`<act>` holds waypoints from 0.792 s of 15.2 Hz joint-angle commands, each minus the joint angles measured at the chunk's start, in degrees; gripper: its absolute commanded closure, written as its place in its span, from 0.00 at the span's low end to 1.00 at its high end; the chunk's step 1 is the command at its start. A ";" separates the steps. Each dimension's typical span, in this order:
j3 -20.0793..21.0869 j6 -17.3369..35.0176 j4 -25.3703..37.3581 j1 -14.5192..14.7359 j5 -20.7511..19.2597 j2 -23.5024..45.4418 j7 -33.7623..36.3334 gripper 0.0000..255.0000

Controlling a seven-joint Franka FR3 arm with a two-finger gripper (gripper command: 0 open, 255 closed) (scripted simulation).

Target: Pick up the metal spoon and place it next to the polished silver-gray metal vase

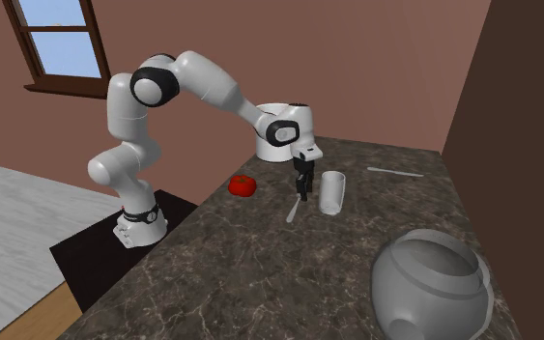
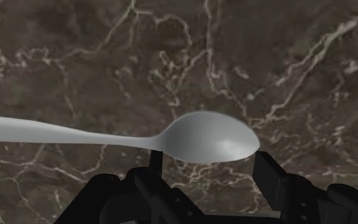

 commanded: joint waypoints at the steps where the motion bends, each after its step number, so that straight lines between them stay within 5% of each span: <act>1: 0.19 -0.57 0.20 -0.15 0.42 -0.45 -0.34 1.00; 12: 1.85 -7.25 3.30 -1.32 4.61 -4.92 -3.64 1.00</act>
